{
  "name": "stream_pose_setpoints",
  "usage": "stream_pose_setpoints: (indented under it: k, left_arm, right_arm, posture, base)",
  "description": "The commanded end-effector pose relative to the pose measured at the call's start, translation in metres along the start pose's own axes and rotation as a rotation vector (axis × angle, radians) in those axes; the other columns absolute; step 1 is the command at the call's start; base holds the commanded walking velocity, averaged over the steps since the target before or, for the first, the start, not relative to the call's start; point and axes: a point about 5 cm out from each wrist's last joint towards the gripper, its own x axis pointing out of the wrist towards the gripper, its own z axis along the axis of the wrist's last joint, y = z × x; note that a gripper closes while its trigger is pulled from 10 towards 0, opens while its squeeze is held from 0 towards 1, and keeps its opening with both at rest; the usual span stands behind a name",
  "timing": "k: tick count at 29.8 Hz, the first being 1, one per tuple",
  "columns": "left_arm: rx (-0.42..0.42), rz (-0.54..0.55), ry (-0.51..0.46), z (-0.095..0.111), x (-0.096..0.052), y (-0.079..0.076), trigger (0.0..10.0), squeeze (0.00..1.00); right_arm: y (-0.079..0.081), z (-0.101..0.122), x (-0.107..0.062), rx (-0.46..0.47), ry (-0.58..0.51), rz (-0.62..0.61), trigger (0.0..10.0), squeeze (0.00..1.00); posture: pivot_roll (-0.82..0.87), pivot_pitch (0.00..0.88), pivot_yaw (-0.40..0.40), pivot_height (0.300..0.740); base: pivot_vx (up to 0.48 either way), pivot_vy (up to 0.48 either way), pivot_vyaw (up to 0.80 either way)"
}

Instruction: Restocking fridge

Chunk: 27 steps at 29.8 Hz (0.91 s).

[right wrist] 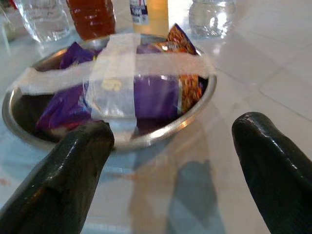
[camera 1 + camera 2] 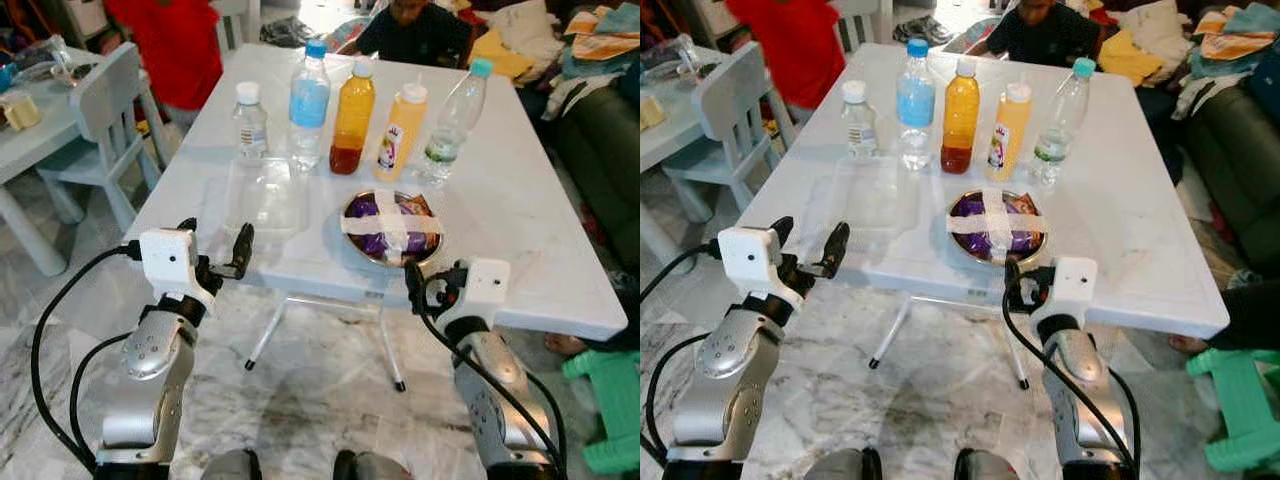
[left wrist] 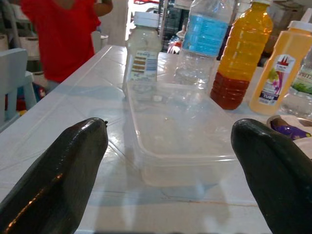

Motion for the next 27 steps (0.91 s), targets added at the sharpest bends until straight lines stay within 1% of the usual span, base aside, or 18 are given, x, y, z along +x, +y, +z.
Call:
stream_pose_setpoints:
  k: [1,5,8,10,11,12,14,19,20,21,24,25,26,27]
  left_arm:
    - [0.009,-0.007,0.004,0.000,0.000,-0.003,10.0,0.00]
    - [0.012,-0.015,0.006,0.000,0.000,-0.004,10.0,0.00]
    - [0.016,-0.016,0.006,0.001,-0.001,-0.004,10.0,0.00]
    - [0.019,-0.017,0.007,0.001,-0.001,-0.004,10.0,0.00]
    - [0.021,-0.018,0.007,0.001,-0.001,-0.003,10.0,0.00]
    - [0.021,-0.018,0.007,0.001,-0.001,-0.003,10.0,0.00]
    - [0.024,-0.020,0.009,0.001,0.000,-0.004,10.0,0.00]
    - [0.025,-0.031,0.009,0.001,0.001,-0.006,10.0,0.00]
    - [0.025,-0.035,0.009,0.001,0.001,-0.007,10.0,0.00]
    - [0.026,-0.036,0.009,0.001,0.002,-0.007,10.0,0.00]
    - [0.026,-0.037,0.008,0.001,0.002,-0.007,10.0,0.00]
    - [0.026,-0.037,0.007,0.001,0.002,-0.007,10.0,0.00]
    - [0.026,-0.037,0.007,0.001,0.002,-0.007,10.0,0.00]
    - [0.027,-0.037,0.006,0.001,0.002,-0.007,10.0,0.00]
  right_arm:
    - [-0.001,-0.001,0.003,0.037,0.018,-0.009,10.0,0.00]
    - [0.004,0.002,0.009,0.101,0.013,0.001,10.0,0.00]
    - [0.008,0.002,0.008,0.123,0.010,0.020,10.0,0.00]
    - [0.011,0.001,0.008,0.153,0.022,0.022,10.0,0.00]
    - [0.013,-0.002,0.007,0.206,0.047,0.021,10.0,0.00]
    - [0.013,-0.002,0.007,0.206,0.047,0.021,10.0,0.00]
    - [0.017,-0.005,0.007,0.245,0.078,0.036,10.0,0.00]
    - [0.019,-0.010,0.007,0.280,0.130,0.045,10.0,0.00]
    - [0.019,-0.013,0.007,0.290,0.164,0.044,10.0,0.00]
    - [0.019,-0.014,0.007,0.296,0.174,0.044,10.0,0.00]
    - [0.018,-0.016,0.007,0.291,0.191,0.045,10.0,0.00]
    - [0.018,-0.015,0.007,0.294,0.195,0.047,2.4,0.00]
    - [0.018,-0.015,0.007,0.297,0.195,0.047,2.4,0.00]
    - [0.018,-0.015,0.007,0.300,0.197,0.047,0.0,0.00]
  posture:
    - [0.02,0.123,-0.051,0.740]
    - [0.02,0.125,-0.048,0.740]
    - [0.03,0.128,-0.043,0.740]
    - [0.03,0.128,-0.043,0.740]
    - [0.03,0.131,-0.040,0.740]
    - [0.03,0.131,-0.040,0.740]
    - [0.03,0.131,-0.038,0.740]
    - [0.03,0.130,-0.034,0.740]
    - [0.03,0.130,-0.034,0.740]
    - [0.03,0.130,-0.034,0.740]
    - [0.03,0.130,-0.035,0.740]
    - [0.03,0.130,-0.037,0.740]
    - [0.03,0.130,-0.037,0.740]
    - [0.03,0.130,-0.037,0.740]
  base:
    - [0.000,0.000,0.00]
    - [0.000,0.000,0.00]
    - [0.000,0.000,0.00]
    - [0.000,0.000,0.00]
    - [0.000,0.000,0.00]
    - [0.000,0.000,0.00]
    - [0.000,0.000,0.00]
    - [0.000,0.000,0.00]
    - [0.000,0.000,0.00]
    - [0.000,0.000,0.00]
    - [0.000,0.000,0.00]
    - [0.000,0.000,0.00]
    - [0.000,0.000,0.00]
    - [0.000,0.000,0.00]
